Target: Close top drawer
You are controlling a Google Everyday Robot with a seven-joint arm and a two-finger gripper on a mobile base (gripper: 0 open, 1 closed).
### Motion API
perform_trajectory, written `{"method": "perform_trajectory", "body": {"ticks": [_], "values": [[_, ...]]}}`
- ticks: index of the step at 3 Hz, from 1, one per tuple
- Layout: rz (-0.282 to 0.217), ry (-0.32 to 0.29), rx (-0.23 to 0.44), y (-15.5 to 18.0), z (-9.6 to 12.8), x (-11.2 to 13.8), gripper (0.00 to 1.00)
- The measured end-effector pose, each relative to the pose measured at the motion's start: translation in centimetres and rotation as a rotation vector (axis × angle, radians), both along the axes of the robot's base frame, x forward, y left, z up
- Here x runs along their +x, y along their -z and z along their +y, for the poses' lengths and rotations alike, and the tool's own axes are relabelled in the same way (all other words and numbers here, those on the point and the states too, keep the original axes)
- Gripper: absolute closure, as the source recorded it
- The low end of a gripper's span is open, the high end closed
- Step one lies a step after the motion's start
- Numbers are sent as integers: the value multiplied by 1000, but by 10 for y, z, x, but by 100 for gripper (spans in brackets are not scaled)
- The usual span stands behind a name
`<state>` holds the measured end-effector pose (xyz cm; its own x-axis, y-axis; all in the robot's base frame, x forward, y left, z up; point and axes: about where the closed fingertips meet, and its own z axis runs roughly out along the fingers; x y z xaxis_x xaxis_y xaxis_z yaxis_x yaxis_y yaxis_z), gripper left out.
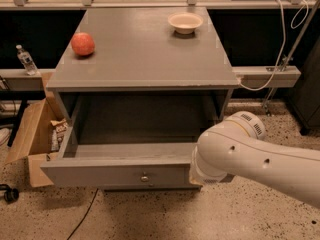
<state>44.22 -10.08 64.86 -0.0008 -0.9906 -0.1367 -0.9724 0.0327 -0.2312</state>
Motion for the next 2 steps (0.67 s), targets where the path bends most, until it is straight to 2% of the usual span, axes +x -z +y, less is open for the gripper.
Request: {"method": "perform_trajectory", "body": {"ticks": [1, 2], "values": [[-51, -56, 8, 7, 24, 51, 100], [-51, -56, 8, 7, 24, 52, 100]]}}
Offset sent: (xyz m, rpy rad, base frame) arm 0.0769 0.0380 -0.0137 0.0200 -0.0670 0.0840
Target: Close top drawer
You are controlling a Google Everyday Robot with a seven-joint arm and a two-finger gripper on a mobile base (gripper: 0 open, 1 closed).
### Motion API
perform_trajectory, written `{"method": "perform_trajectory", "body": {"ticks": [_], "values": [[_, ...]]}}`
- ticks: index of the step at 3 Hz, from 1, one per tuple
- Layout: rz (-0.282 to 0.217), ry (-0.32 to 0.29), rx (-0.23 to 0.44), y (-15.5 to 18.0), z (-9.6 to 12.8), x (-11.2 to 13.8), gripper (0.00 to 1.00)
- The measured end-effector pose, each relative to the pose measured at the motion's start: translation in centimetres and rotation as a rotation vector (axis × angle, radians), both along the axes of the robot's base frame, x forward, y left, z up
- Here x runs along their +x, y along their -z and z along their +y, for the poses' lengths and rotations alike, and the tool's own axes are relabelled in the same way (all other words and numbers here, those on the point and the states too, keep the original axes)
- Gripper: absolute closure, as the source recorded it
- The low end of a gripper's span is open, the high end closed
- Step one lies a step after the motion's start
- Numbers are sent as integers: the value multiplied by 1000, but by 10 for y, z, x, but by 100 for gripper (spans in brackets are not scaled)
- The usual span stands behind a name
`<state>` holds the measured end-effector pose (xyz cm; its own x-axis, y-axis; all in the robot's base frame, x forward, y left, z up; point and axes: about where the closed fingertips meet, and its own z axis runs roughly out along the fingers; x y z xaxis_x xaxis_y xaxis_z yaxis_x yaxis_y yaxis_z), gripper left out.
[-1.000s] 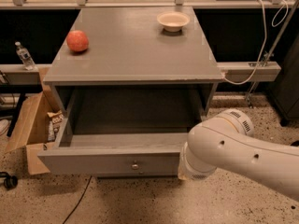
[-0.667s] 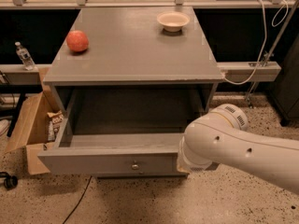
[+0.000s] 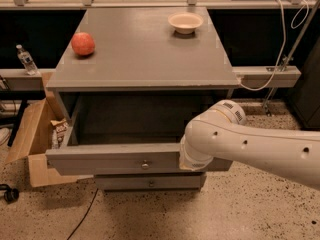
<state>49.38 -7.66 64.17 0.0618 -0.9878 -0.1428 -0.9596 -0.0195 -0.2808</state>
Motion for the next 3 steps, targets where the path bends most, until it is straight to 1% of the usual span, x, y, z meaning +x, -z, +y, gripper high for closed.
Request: {"method": "perform_trajectory", "body": {"ticks": [1, 2, 3], "values": [[-30, -5, -6, 3, 1, 13, 100], [-90, -4, -8, 1, 1, 40, 100], [-91, -4, -8, 1, 1, 39, 100]]}}
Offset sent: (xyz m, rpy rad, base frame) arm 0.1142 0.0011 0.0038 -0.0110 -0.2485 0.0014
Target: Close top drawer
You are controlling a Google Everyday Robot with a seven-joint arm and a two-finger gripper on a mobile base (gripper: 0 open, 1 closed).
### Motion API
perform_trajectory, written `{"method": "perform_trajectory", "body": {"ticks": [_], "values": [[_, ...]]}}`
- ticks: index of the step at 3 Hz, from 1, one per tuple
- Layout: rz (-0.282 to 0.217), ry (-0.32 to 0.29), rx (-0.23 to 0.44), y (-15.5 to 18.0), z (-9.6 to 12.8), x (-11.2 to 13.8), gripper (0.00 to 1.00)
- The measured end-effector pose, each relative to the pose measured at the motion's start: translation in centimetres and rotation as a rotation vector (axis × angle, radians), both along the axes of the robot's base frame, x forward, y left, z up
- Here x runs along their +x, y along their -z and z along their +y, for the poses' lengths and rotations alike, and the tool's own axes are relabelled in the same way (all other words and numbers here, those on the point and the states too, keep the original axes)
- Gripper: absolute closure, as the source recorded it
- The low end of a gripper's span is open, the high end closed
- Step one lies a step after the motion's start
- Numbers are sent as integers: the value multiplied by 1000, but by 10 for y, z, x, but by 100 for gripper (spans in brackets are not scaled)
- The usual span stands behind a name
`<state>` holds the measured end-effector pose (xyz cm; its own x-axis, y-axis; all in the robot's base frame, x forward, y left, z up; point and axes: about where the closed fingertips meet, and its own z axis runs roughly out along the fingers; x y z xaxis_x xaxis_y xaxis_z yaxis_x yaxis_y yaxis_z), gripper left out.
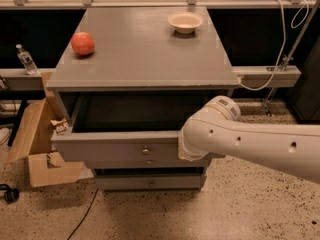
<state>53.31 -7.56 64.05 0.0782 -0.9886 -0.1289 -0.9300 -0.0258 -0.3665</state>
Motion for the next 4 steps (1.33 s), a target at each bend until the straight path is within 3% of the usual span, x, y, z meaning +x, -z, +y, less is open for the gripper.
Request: {"method": "perform_trajectory", "body": {"ticks": [1, 2, 3, 4], "values": [[-84, 5, 13, -8, 1, 39, 100], [-84, 5, 13, -8, 1, 38, 100], [-137, 12, 36, -16, 1, 66, 100], [-137, 12, 36, -16, 1, 66, 100]]}}
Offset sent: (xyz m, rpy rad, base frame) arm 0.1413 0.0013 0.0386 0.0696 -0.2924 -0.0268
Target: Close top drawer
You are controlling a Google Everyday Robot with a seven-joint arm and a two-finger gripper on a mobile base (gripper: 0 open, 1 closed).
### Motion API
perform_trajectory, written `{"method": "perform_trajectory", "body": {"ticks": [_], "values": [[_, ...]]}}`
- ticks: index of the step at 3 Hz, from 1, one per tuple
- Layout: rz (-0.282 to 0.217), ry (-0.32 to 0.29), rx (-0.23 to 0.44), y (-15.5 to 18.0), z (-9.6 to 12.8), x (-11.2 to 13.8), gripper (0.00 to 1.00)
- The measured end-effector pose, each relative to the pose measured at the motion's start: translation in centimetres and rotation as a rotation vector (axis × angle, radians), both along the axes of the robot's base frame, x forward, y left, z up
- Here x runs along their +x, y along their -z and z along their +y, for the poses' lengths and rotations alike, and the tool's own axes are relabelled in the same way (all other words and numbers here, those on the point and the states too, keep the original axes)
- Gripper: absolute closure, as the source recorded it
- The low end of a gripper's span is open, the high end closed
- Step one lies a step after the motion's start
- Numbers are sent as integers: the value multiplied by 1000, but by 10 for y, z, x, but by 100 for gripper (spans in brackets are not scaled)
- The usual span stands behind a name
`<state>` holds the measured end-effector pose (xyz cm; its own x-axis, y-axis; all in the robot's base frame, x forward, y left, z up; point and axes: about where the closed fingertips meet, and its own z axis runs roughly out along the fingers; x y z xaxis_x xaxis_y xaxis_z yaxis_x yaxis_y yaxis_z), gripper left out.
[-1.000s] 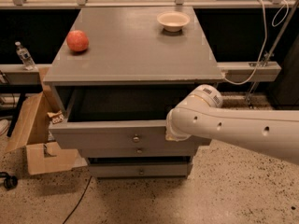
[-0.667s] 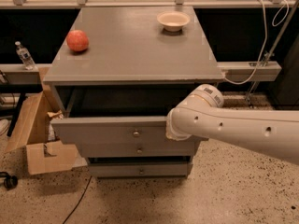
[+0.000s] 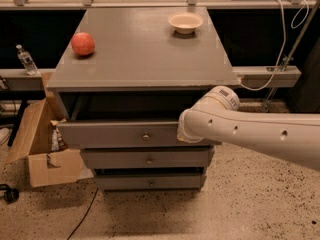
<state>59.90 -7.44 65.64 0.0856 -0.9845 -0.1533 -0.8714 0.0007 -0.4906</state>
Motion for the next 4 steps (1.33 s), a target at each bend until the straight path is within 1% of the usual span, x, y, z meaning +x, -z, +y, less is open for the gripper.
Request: {"method": "perform_trajectory", "body": {"ticks": [1, 2, 4], "values": [[-36, -1, 29, -7, 2, 25, 100], [-61, -3, 56, -11, 4, 50, 100], [-73, -5, 73, -13, 6, 59, 100]]}}
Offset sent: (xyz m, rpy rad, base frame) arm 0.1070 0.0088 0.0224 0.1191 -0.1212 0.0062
